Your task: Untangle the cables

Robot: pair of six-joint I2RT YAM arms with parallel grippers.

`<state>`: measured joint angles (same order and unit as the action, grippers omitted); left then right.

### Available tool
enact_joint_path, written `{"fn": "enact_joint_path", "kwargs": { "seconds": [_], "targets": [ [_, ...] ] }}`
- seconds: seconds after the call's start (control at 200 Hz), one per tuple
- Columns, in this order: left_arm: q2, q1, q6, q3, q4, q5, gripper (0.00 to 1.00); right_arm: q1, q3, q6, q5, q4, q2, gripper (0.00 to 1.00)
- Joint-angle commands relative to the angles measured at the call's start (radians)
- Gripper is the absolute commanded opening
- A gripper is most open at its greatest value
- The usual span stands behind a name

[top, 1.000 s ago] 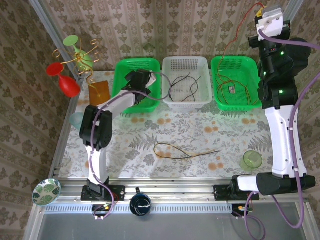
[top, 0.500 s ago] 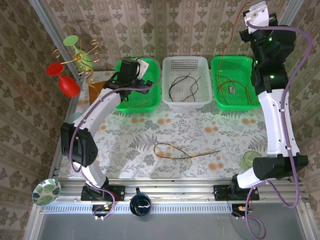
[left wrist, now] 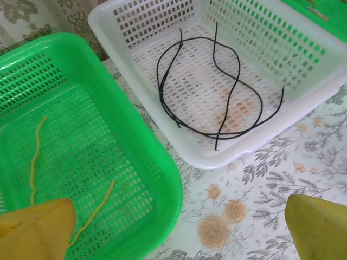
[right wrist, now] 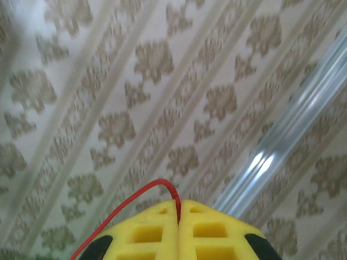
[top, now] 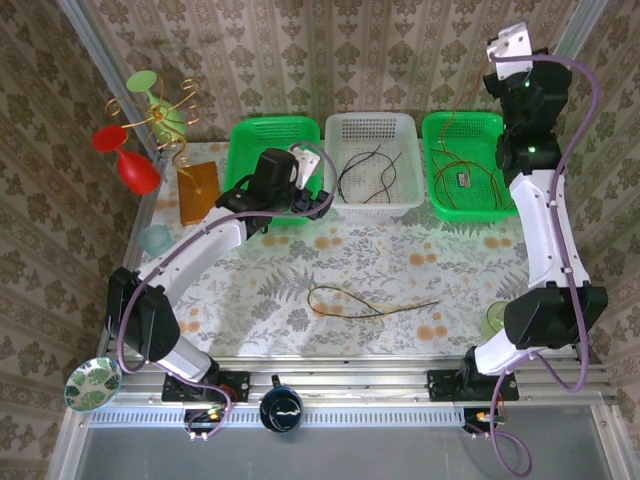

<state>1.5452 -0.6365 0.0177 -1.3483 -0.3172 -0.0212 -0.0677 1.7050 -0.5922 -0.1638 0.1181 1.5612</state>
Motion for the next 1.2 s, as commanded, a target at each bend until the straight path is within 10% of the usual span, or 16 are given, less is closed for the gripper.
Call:
{"fn": "enact_joint_path", "kwargs": {
  "seconds": [0.0,0.535,1.195],
  "targets": [
    [-0.03,-0.025,-0.059,0.011,0.064,0.02,1.0,-0.004,-0.078,-0.006,-0.123,0.027,0.026,0.0],
    [0.001,-0.077,-0.114,-0.013,0.061,0.032,1.0,-0.12,-0.118,0.377,-0.641,-0.257,0.182,0.0],
    [0.046,-0.116,-0.127,-0.048,0.029,0.043,1.0,-0.238,-0.281,0.467,-0.74,-0.246,0.097,0.0]
  ]
}}
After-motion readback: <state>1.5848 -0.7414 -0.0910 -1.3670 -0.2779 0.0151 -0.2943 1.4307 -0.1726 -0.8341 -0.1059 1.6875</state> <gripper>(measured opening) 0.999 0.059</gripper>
